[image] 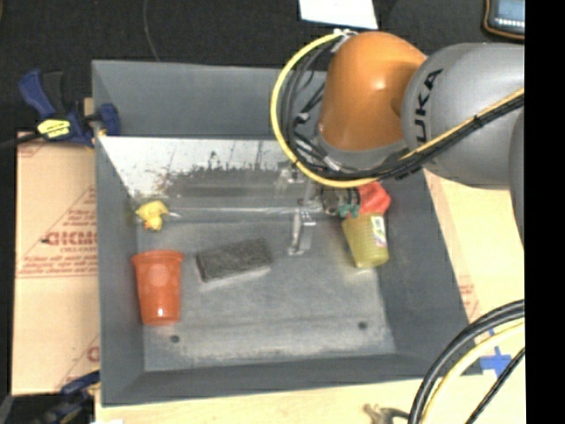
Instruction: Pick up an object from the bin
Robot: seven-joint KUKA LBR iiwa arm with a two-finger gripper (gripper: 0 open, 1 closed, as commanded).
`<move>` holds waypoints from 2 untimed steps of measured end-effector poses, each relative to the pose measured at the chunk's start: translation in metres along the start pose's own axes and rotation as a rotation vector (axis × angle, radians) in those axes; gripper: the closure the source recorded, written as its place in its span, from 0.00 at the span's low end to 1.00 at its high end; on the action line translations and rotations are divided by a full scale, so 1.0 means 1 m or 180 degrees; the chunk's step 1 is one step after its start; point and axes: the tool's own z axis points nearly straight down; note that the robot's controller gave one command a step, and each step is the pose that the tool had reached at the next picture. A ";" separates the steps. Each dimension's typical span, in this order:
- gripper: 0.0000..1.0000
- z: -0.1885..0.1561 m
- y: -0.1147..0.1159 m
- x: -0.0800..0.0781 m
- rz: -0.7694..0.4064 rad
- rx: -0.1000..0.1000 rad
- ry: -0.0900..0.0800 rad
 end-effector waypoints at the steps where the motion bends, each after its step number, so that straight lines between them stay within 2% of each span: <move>1: 0.00 -0.005 0.000 -0.001 0.0004 -0.0002 -0.0026; 2: 0.00 0.140 0.039 0.005 -0.0216 0.0000 -0.0009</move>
Offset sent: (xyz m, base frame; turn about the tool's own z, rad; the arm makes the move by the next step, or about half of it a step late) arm -0.0055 0.0390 -0.1364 -0.0609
